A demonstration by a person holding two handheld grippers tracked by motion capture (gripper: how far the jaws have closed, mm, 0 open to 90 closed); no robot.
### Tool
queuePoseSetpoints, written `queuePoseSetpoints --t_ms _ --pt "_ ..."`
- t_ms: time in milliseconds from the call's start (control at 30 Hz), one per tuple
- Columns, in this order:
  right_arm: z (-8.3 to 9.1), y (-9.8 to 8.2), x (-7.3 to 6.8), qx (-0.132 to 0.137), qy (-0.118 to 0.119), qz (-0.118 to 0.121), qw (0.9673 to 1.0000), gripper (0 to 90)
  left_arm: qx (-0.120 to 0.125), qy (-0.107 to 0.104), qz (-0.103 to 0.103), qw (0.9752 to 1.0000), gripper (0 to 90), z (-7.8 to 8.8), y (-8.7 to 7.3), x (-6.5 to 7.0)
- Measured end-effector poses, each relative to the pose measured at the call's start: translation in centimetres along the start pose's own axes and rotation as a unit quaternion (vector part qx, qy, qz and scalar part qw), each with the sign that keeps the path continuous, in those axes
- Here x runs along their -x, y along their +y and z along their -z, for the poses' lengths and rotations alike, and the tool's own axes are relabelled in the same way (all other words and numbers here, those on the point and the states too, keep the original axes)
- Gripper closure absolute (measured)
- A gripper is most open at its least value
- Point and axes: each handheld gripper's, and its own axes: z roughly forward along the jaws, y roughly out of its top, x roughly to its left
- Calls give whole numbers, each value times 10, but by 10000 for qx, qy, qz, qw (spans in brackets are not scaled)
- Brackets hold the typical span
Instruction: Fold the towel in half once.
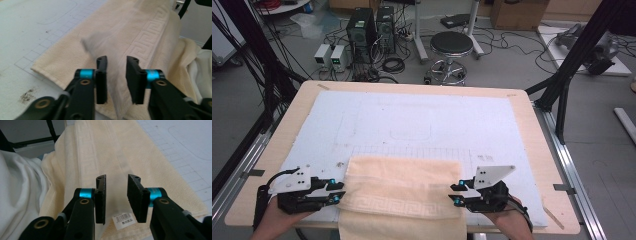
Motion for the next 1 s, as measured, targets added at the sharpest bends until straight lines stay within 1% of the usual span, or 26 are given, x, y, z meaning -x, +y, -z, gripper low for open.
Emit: queuePoseSetpoints --t_ms 67,100,133,200,267,333,400,467,533,567,633,667,700,733,767,800,833,867,900,933,967,1000 --pt "-1 1 6 -4 -53 -60 10000 641 -22 111 56 9999 628 1 1 -5" --pt "-1 2 9 -15 -100 -80 9999 635 -12 130 76 9999 618 0 2 -8" --pt "-2 4 13 -44 -173 -54 9998 622 -13 184 103 9998 610 -1 3 -12" --pt "-5 5 23 -85 -308 -109 9994 613 -34 338 189 9992 596 -5 5 -23" --pt "-11 6 36 -164 -525 -144 9984 604 -64 506 341 9981 599 -13 6 -34" --pt "-17 6 49 -206 -655 -213 9974 578 -90 583 439 9973 591 -22 7 -45" --pt "-23 5 62 -309 -787 -237 9961 560 -192 666 490 9964 580 -32 9 -55" --pt "-28 4 75 -364 -860 -312 9951 546 -302 747 548 9952 565 -42 12 -65" --pt "-33 1 85 -335 -840 -415 9950 523 -356 869 670 9933 518 -52 13 -73" --pt "-36 0 89 -348 -847 -436 9948 515 -412 958 701 9921 512 -56 12 -77" --pt "-41 -3 97 -395 -846 -552 9941 505 -527 1027 755 9904 511 -64 9 -85" --pt "-43 -4 100 -414 -866 -571 9937 502 -610 1062 805 9892 509 -68 7 -89" --pt "-45 -5 103 -441 -856 -566 9937 498 -701 1055 827 9885 501 -71 6 -92" --pt "-47 -7 105 -463 -837 -585 9937 493 -724 1042 887 9879 501 -73 4 -94" --pt "-49 -8 107 -475 -811 -585 9939 484 -737 1030 912 9877 500 -75 3 -96" --pt "-50 -9 109 -521 -845 -617 9932 478 -739 1023 908 9878 497 -76 2 -98" --pt "-51 -11 112 -525 -821 -670 9930 475 -753 1006 898 9880 493 -77 2 -99" --pt "-52 -13 113 -550 -803 -729 9926 472 -784 992 934 9876 492 -79 2 -100" --pt "-54 -15 115 -549 -802 -729 9926 471 -823 972 965 9872 493 -81 1 -101" --pt "-55 -17 116 -565 -781 -766 9924 470 -844 942 985 9871 500 -82 1 -101" --pt "-57 -19 117 -589 -766 -779 9923 468 -887 861 992 9874 527 -83 0 -101" --pt "-58 -20 118 -620 -787 -794 9918 469 -923 822 976 9875 560 -84 0 -101"
